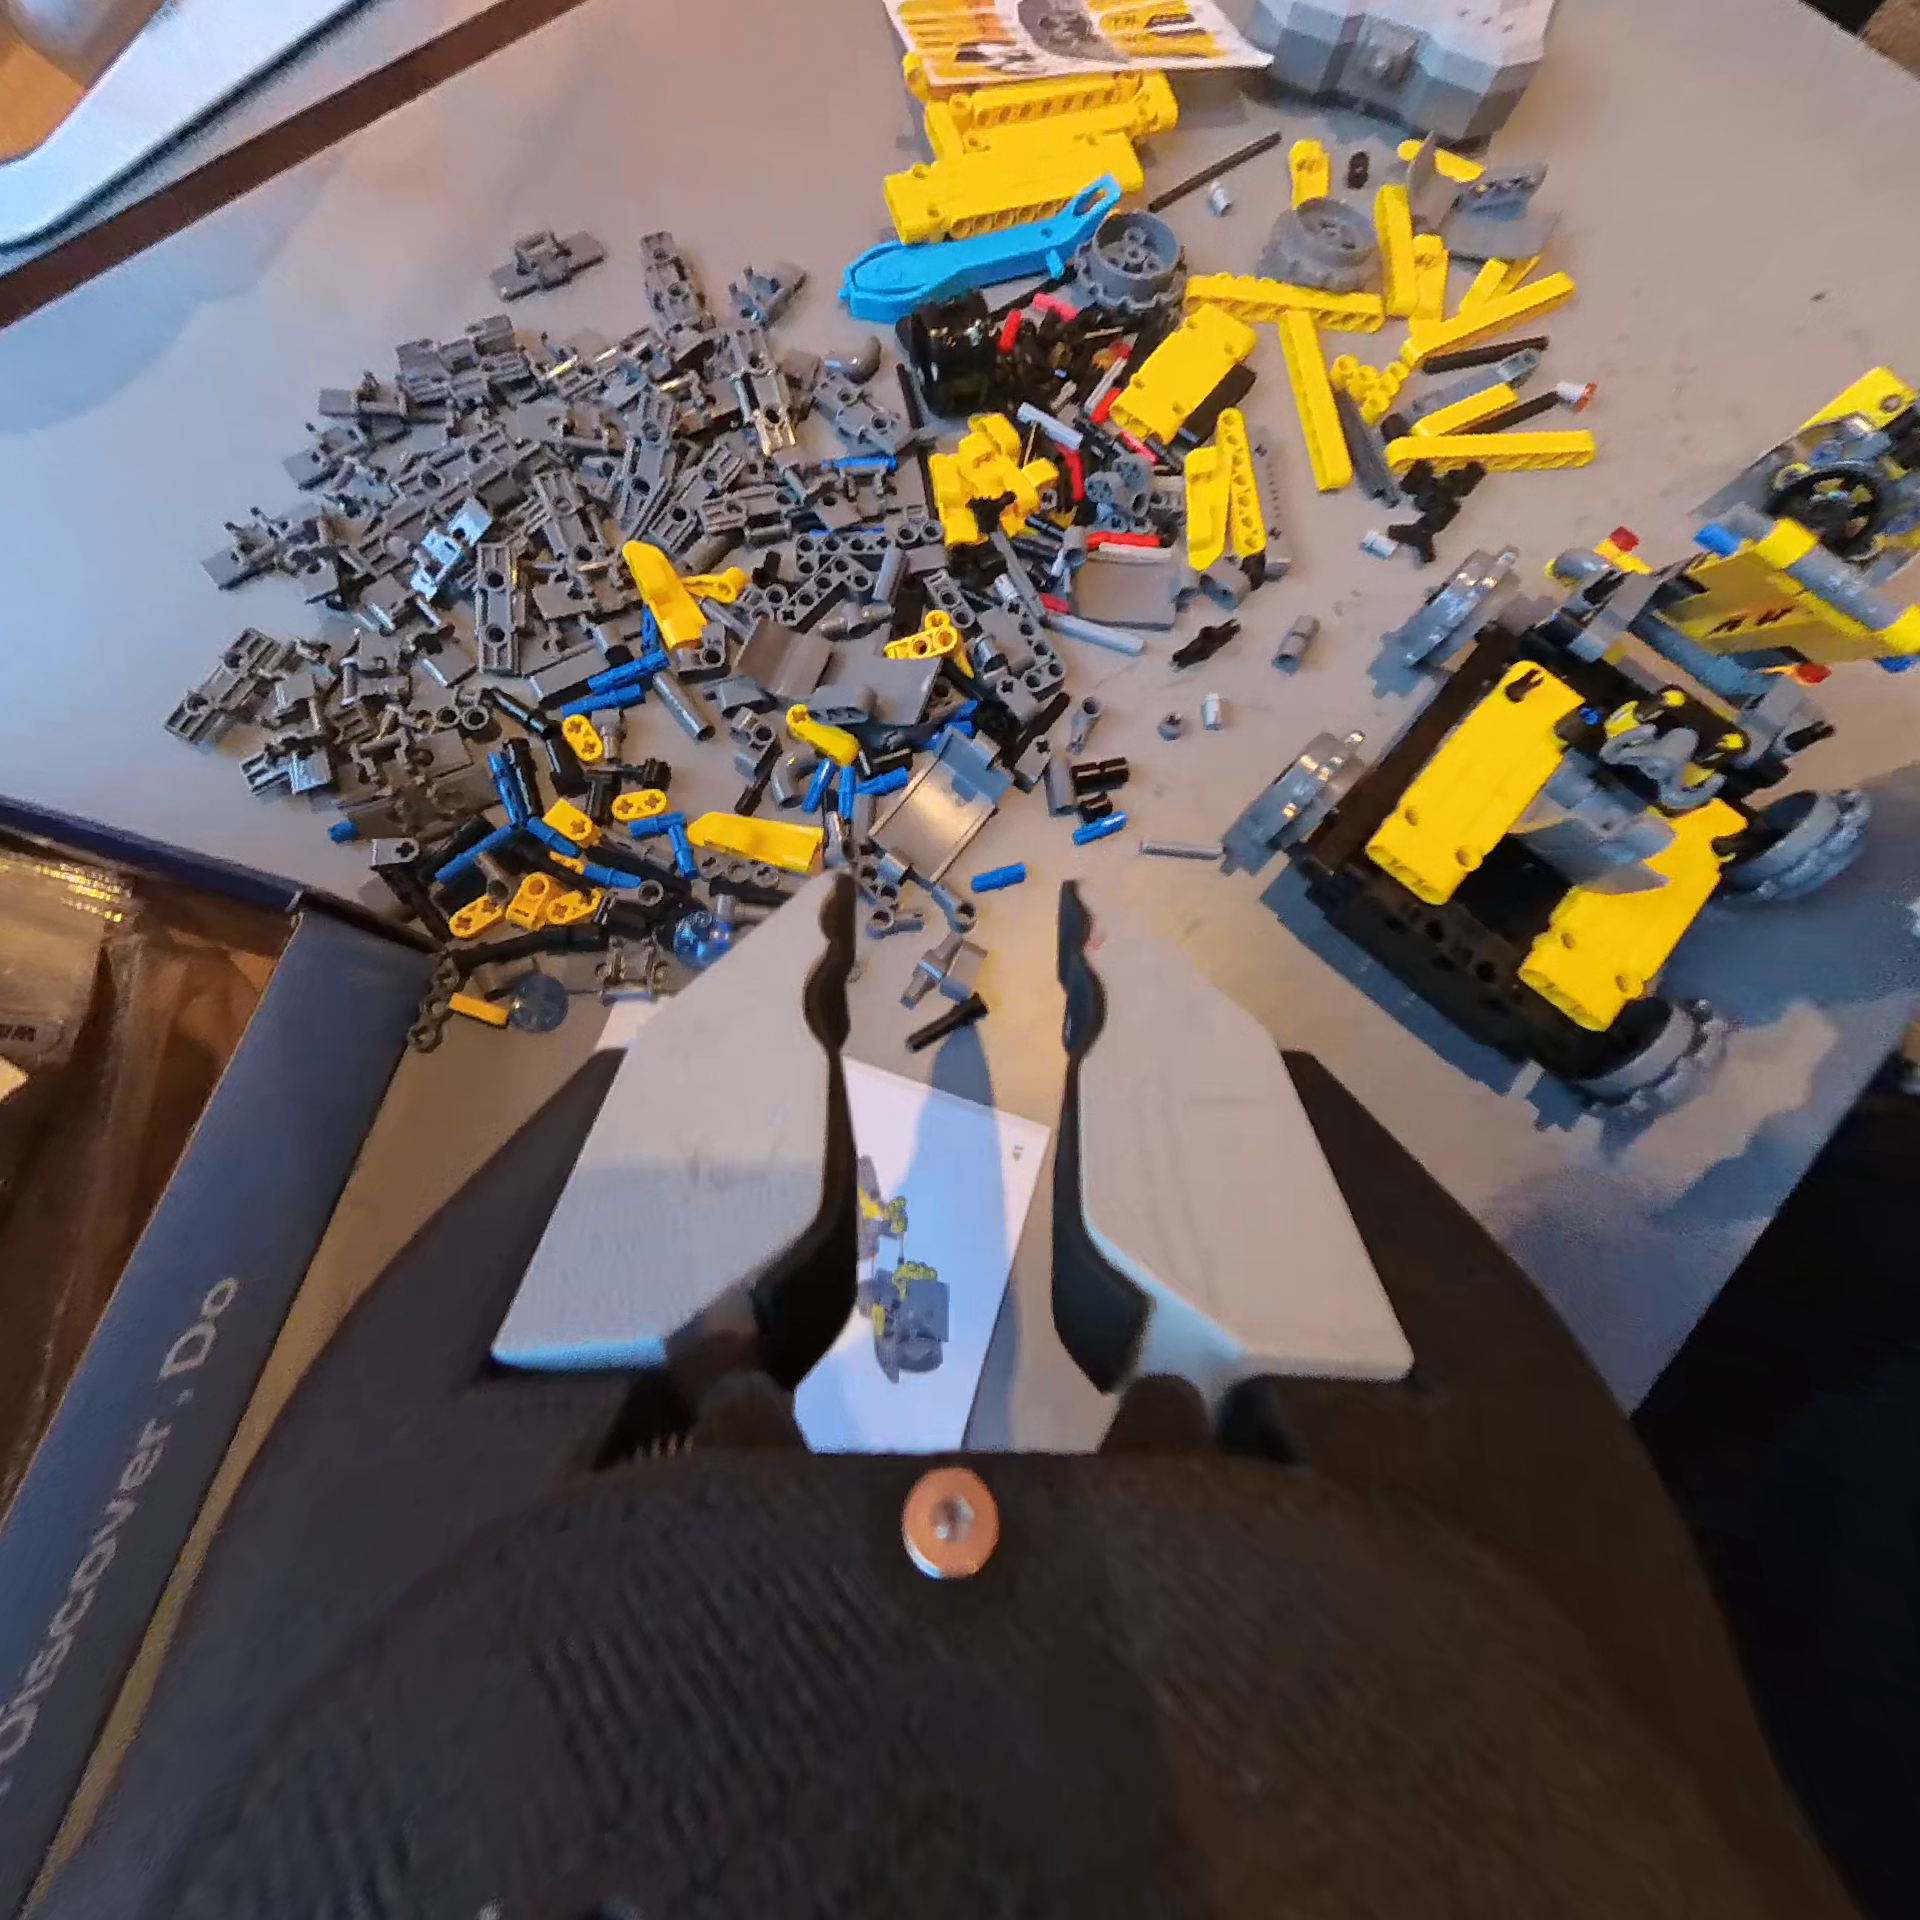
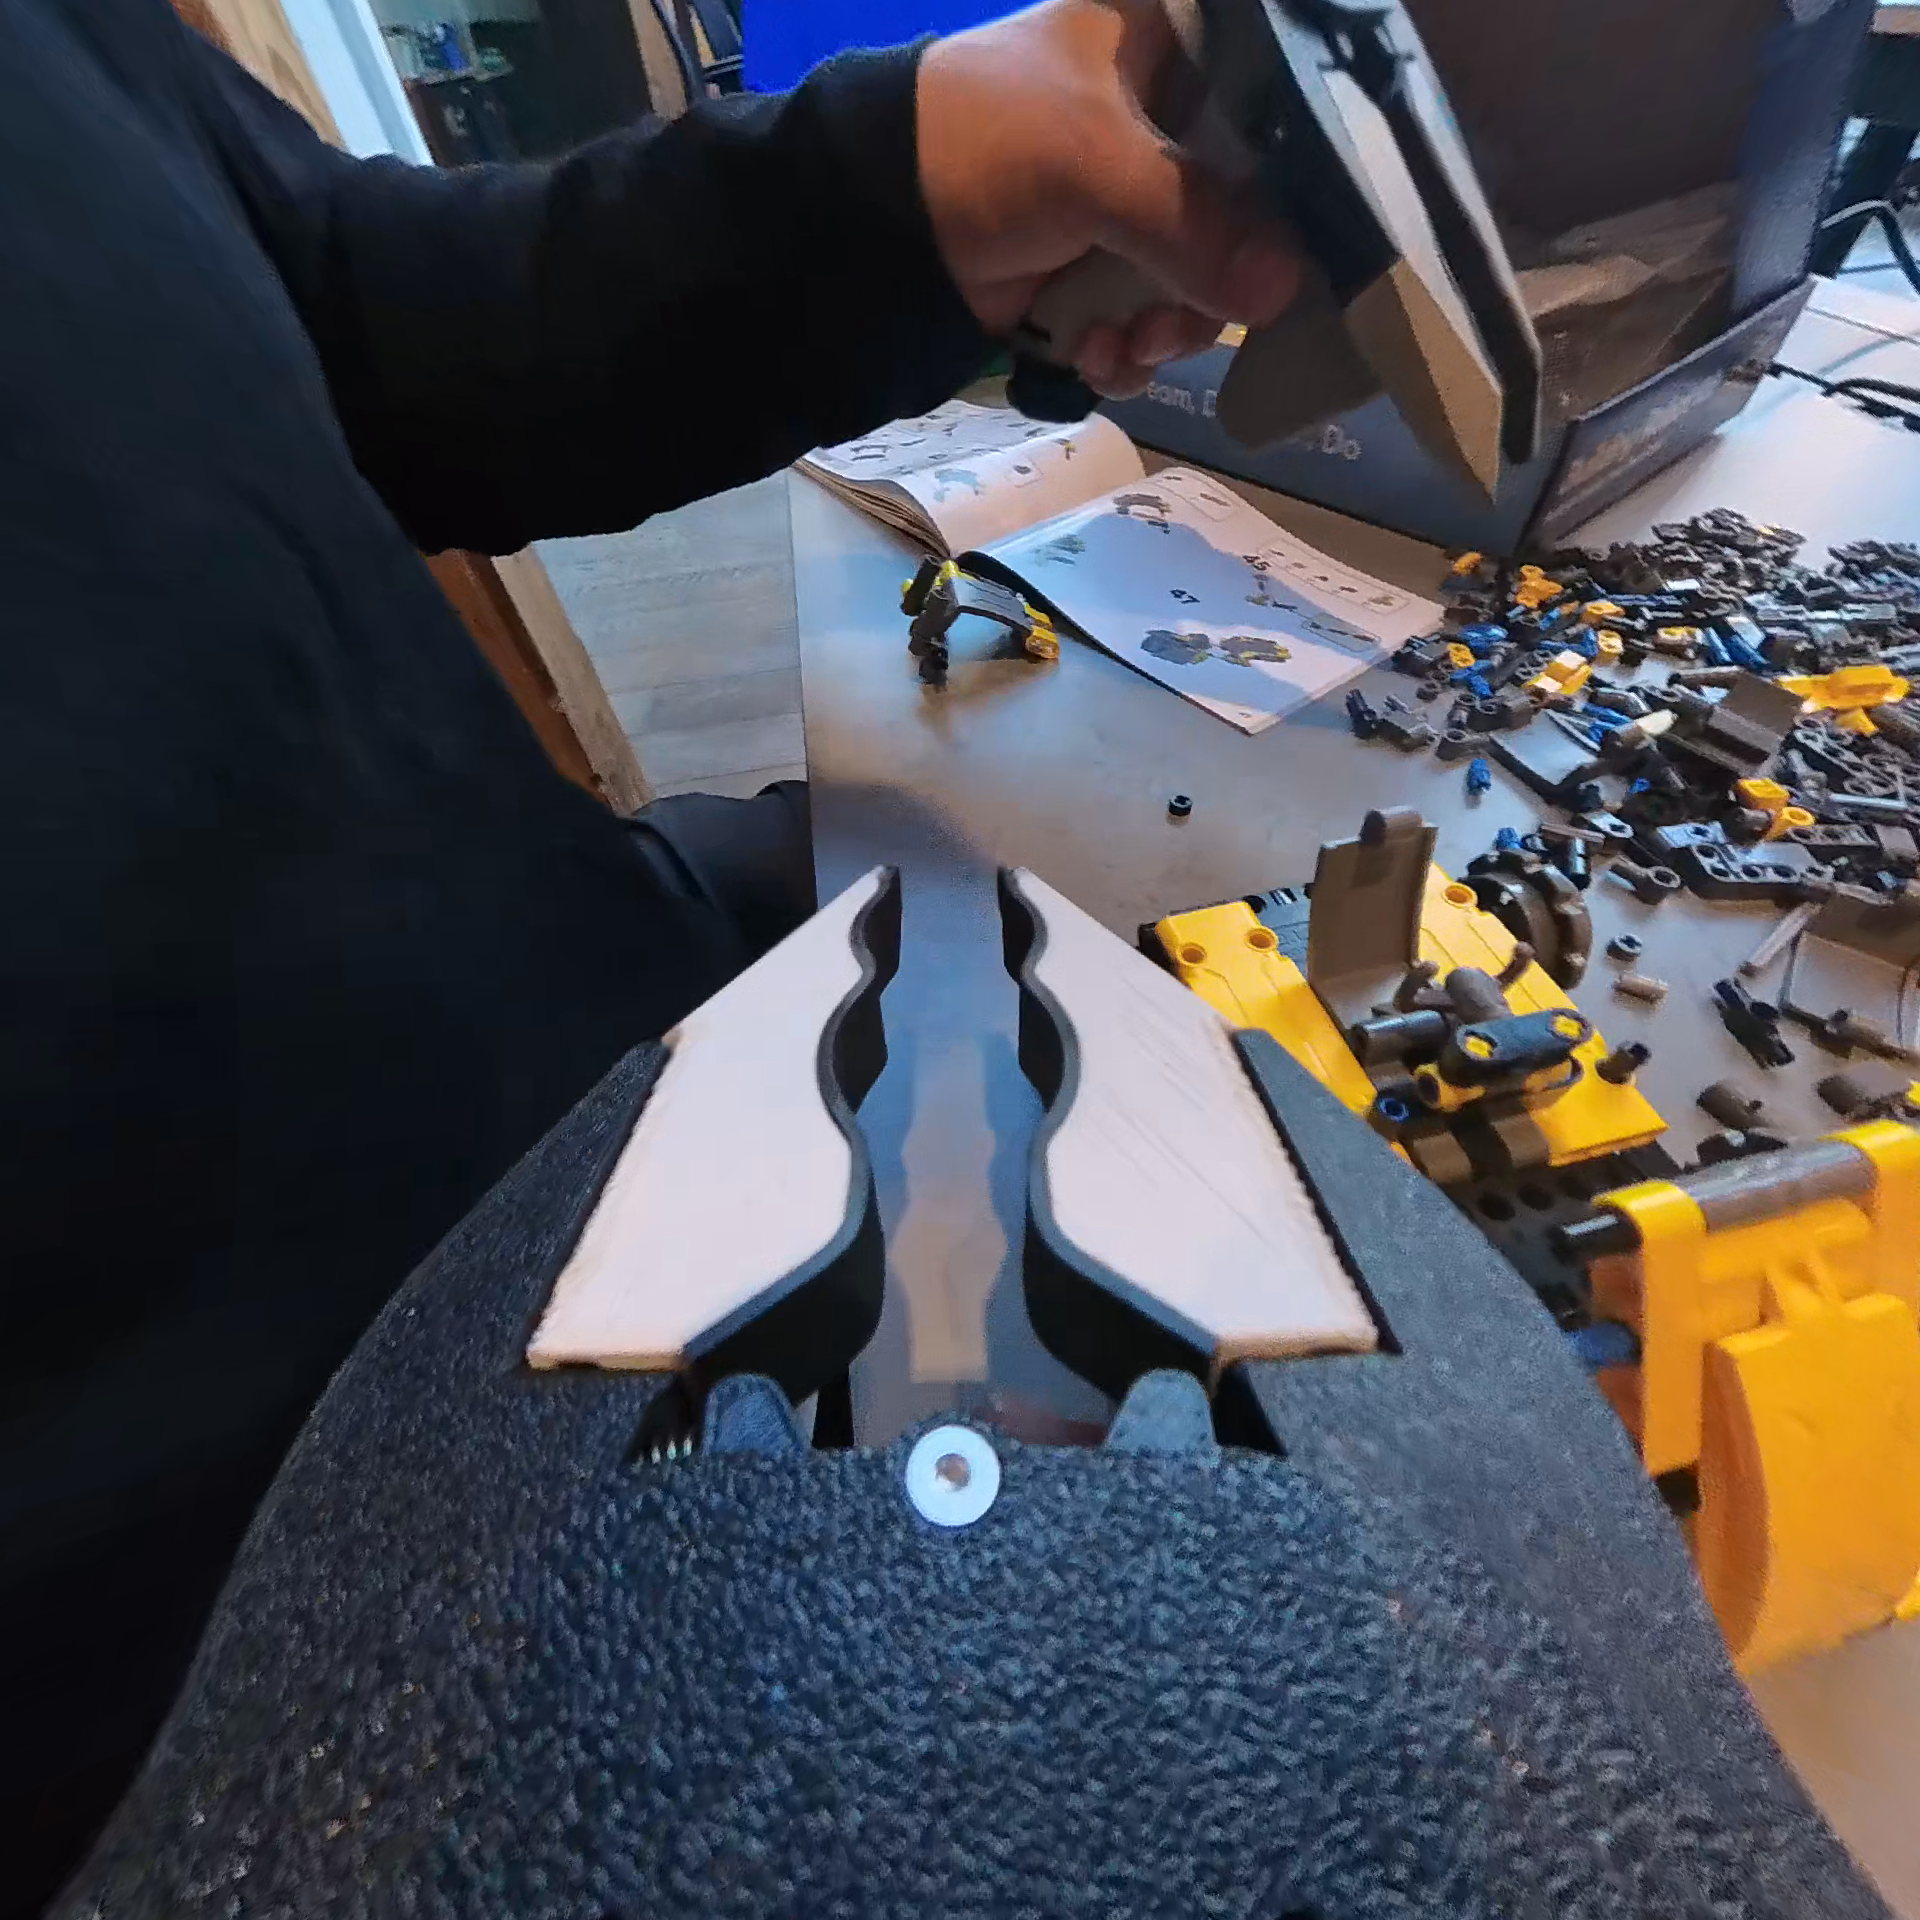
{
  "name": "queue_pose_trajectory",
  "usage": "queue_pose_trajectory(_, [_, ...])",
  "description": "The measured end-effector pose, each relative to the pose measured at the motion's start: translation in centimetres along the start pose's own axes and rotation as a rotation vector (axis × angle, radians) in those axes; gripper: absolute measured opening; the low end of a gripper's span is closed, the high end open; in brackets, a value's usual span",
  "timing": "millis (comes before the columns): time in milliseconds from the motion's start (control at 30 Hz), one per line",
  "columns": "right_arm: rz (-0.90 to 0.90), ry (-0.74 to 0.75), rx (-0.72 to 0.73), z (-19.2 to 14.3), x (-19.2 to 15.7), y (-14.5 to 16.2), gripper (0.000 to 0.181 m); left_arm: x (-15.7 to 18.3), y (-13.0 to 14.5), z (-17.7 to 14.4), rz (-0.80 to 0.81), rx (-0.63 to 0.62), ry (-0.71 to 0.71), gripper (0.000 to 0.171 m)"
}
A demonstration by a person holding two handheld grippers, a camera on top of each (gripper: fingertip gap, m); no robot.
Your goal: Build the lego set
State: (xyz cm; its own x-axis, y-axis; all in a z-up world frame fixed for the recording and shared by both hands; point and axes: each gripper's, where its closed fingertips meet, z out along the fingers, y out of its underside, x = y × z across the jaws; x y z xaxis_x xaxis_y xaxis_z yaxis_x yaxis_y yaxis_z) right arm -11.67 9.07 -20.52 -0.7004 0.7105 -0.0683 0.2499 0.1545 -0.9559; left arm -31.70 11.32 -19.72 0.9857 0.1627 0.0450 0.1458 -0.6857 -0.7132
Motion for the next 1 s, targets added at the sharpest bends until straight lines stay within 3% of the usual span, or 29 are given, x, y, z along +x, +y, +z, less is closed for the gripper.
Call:
queue_pose_trajectory(133, [-0.066,-0.012,-0.032,0.6,0.0,0.3,0.019,0.0,0.7,-0.5,-0.042,0.013,-0.002,0.038])
queue_pose_trajectory(233, [-0.109,0.003,-0.055,1.1,0.2,0.6,0.020,1.9,1.8,-0.9,-0.042,0.000,0.053,0.032])
queue_pose_trajectory(367, [-0.121,0.014,-0.043,1.3,0.5,0.4,0.020,4.5,5.4,-0.7,0.081,-0.144,0.088,0.027])
queue_pose_trajectory(467, [-0.123,0.021,-0.028,1.2,0.6,0.1,0.020,4.4,6.9,-0.8,0.144,-0.198,0.033,0.027])
queue_pose_trajectory(667, [-0.148,0.050,-0.017,1.1,0.8,0.0,0.021,3.1,4.3,-3.4,-0.015,0.012,-0.013,0.027])
queue_pose_trajectory(767, [-0.170,0.095,0.006,0.9,1.2,-0.3,0.021,5.0,2.3,-4.2,-0.057,0.133,0.013,0.027])
queue_pose_trajectory(833, [-0.180,0.117,0.006,0.9,1.5,-0.4,0.021,8.4,1.0,-3.4,-0.033,0.216,0.092,0.026])
queue_pose_trajectory(867, [-0.184,0.120,0.000,1.0,1.5,-0.3,0.021,9.6,1.0,-2.7,-0.008,0.232,0.108,0.017])
queue_pose_trajectory(900, [-0.188,0.123,-0.008,1.1,1.5,-0.2,0.021,10.3,1.1,-1.8,0.005,0.236,0.101,0.006])
queue_pose_trajectory(1000, [-0.200,0.131,-0.041,1.4,1.5,0.3,0.022,11.2,1.6,0.0,0.005,0.233,0.095,0.004])
